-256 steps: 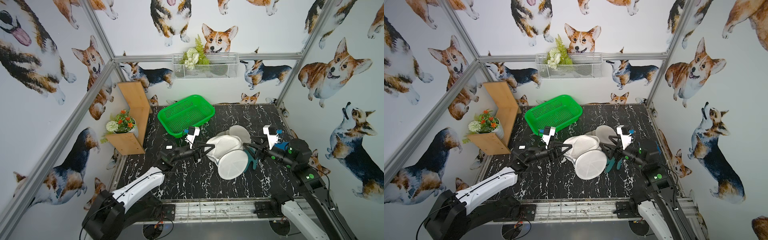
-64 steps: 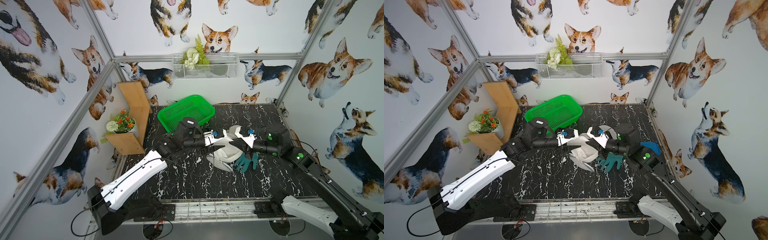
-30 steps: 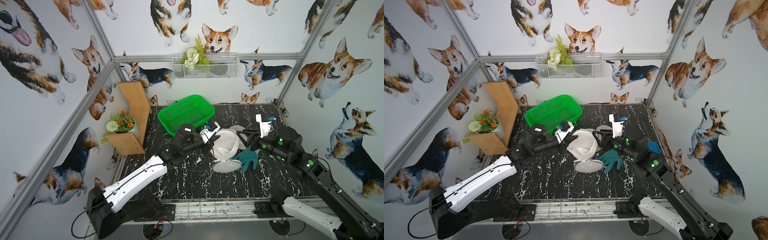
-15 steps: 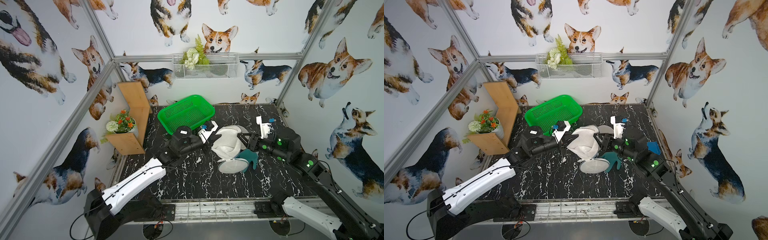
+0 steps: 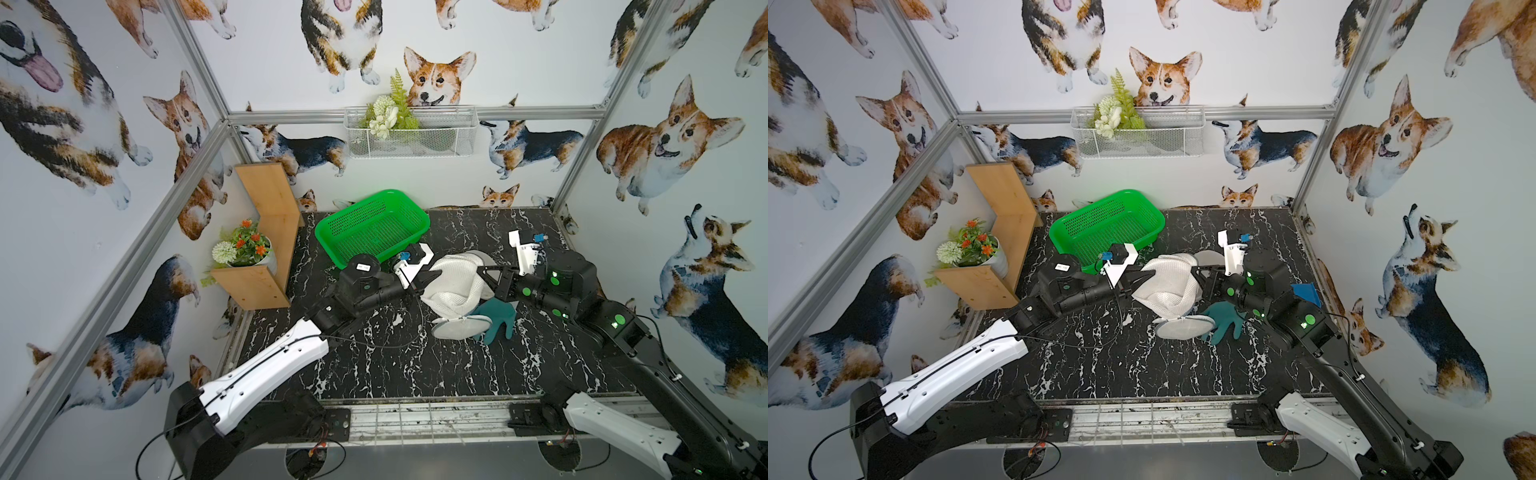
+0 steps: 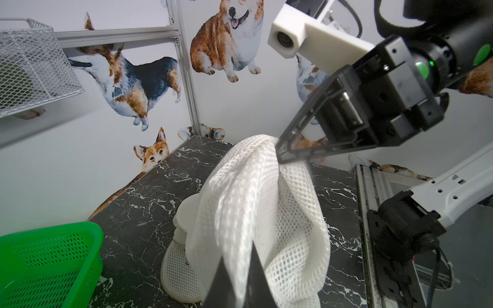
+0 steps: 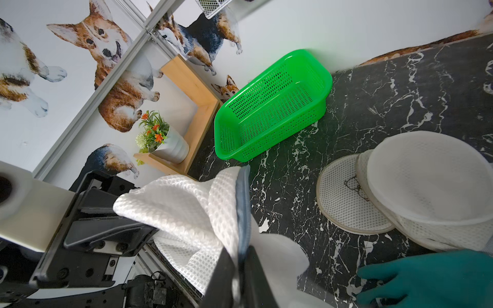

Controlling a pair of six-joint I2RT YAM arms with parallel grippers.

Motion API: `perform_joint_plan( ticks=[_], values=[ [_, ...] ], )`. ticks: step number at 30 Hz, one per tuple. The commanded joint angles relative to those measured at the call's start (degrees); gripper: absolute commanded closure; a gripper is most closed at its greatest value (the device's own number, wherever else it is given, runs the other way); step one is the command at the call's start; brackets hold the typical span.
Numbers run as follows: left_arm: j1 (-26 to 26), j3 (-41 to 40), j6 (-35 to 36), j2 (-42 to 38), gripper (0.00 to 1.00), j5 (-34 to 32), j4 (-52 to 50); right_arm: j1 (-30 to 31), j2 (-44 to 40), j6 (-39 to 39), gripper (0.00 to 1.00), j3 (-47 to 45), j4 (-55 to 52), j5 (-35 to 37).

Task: Turn the laundry bag inside out
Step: Turn over the laundry bag.

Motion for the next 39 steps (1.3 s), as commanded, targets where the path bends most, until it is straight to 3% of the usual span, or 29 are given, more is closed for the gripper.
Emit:
perform_joint_plan(
  ticks=[1,4,8,11,15,17,19,21,24,27,32,36,39],
  values=[
    [0.0,-0.2,0.2,-0.8,1.00,-0.2,1.7,-0.4,-0.9,-1.3,1.00,1.1,-0.2,3.0],
    [0.2,-0.8,0.0,-1.9,1.00,0.5,2.3,-3.6,-1.6,-1.9,1.00,1.3,-0.4,4.8],
    [0.3,-0.6,-3.2,-3.2,1.00,5.2,6.7,-10.5,-0.5,-1.1,1.00,-0.6,-1.6,1.4],
    [0.3,0.0,-8.0,-4.1,1.00,5.0,12.0,-12.9,-1.2,-0.4,1.00,-7.1,2.4,-4.5],
    [0.3,-1.7,-18.6,-4.1,1.00,2.2,23.6,-13.0,-1.7,5.0,0.98,-16.6,16.0,-16.8],
    [0.3,-1.8,-23.6,-3.2,1.00,0.5,27.5,-13.0,-1.6,6.6,0.86,-18.3,21.3,-20.2],
    [0.2,-1.3,-28.5,-1.9,1.00,-3.2,28.3,-13.0,-1.7,5.1,0.63,-17.0,22.2,-18.7],
    [0.2,-0.4,-32.7,-0.8,1.00,-7.3,26.7,-13.3,-2.2,1.6,0.45,-14.1,19.7,-14.3],
    [0.2,0.8,-37.9,0.6,1.00,-12.6,24.1,-14.7,-3.8,-3.3,0.33,-9.0,13.1,-3.1],
    [0.2,1.8,-43.8,1.8,1.00,-17.6,21.9,-15.1,-6.5,-9.6,0.31,-8.0,11.6,0.0],
    [0.2,3.5,-54.0,3.9,1.00,-20.9,21.6,-14.9,-12.2,-18.0,0.33,-16.9,24.3,-20.0],
    [0.2,4.5,-59.8,5.2,1.00,-21.7,23.9,-13.9,-13.5,-18.6,0.32,-24.2,40.1,-20.4],
    [0.2,5.5,-61.8,5.8,1.00,-21.8,24.1,-11.6,-8.9,-20.3,0.33,-23.4,43.8,-19.5]
  ],
)
